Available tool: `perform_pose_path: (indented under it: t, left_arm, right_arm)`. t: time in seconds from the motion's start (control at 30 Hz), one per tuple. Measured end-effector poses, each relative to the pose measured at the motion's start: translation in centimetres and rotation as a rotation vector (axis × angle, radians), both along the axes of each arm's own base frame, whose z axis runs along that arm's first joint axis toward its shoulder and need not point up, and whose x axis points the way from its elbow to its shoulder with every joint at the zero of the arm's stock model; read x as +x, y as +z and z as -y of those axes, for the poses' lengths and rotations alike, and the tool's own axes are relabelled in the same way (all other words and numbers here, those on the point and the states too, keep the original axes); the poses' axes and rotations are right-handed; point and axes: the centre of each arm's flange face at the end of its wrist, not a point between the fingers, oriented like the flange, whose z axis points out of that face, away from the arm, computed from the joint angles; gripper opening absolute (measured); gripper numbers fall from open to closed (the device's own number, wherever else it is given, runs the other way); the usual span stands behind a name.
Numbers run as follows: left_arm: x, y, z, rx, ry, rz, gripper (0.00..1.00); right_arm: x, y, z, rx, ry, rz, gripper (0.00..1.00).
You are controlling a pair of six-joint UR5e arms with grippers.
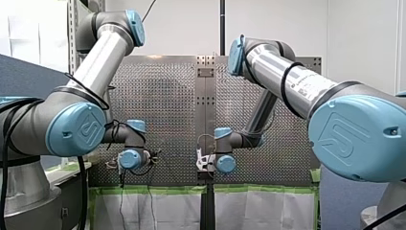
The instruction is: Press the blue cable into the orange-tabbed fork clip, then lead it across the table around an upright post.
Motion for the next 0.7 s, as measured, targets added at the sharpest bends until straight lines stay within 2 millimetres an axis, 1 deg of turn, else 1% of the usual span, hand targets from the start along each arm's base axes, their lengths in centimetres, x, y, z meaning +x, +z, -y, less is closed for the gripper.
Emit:
perform_pose_path:
  t: [0.13, 0.23, 0.7]
  left_arm:
    - [0.85, 0.42, 0.11, -0.003, 0.0, 0.033, 1.0]
    - [1.0, 0.45, 0.13, -0.001, -0.001, 0.032, 1.0]
    - [0.24, -0.12, 0.03, 0.016, -0.001, -0.038, 1.0]
  right_arm:
    - [-0.02, -0.05, 0.01, 0.0, 0.0, 0.0, 0.0]
    - [-0.03, -0.06, 0.01, 0.001, 0.0, 0.0, 0.0]
    - [-0.1, -0.17, 0.04, 0.002, -0.001, -0.002, 0.0]
